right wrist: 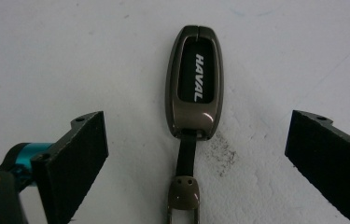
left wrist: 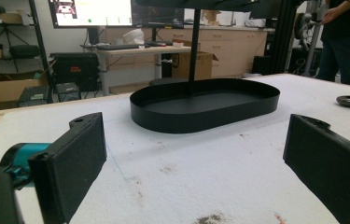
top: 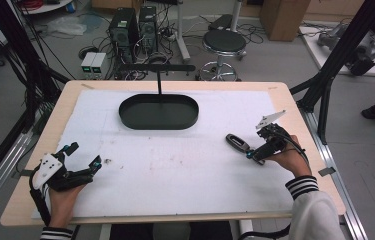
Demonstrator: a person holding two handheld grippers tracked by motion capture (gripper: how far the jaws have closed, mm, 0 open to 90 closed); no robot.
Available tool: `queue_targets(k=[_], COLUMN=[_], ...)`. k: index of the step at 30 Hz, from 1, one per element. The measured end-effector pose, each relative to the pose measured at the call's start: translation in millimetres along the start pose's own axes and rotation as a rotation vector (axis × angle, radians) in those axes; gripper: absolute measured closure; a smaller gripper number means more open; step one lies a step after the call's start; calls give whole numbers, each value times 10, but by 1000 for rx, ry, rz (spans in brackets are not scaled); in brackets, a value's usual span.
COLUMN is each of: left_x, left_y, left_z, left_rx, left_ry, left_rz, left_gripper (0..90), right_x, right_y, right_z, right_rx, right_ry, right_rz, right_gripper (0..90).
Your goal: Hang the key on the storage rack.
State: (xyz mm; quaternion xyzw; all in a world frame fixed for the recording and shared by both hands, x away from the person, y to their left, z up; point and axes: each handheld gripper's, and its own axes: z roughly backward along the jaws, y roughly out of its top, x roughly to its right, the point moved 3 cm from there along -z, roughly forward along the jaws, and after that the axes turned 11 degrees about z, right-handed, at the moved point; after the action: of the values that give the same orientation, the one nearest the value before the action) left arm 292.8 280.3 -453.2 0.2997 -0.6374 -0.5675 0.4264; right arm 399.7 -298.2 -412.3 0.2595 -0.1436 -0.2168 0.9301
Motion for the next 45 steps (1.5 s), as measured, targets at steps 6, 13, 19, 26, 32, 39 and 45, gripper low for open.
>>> queue_targets(k=[6, 13, 19, 26, 32, 39, 45], left_x=[2, 1, 1, 1, 2, 1, -1], left_y=[-1, 0, 0, 0, -1, -1, 0], left_z=[-2, -3, -4, -5, -4, -4, -4], left_rx=[0, -6, -5, -3, -3, -4, -4], left_ry=[1, 0, 0, 1, 2, 2, 2], left_rz=[0, -6, -6, 0, -1, -1, 0], left_gripper=[64, 64, 64, 64, 64, 64, 64], right_x=[18, 4, -6, -8, -5, -8, -17], right_y=[-39, -57, -59, -60, -49, -24, -16], right_z=[-74, -112, -156, -197, -213, -231, -257], right_rx=[-68, -126, -171, -211, -240, -274, -300], right_ry=[21, 52, 64, 75, 66, 63, 70], right_rz=[-5, 7, 32, 51, 52, 61, 58], right_gripper=[123, 264, 360, 451, 529, 569, 617])
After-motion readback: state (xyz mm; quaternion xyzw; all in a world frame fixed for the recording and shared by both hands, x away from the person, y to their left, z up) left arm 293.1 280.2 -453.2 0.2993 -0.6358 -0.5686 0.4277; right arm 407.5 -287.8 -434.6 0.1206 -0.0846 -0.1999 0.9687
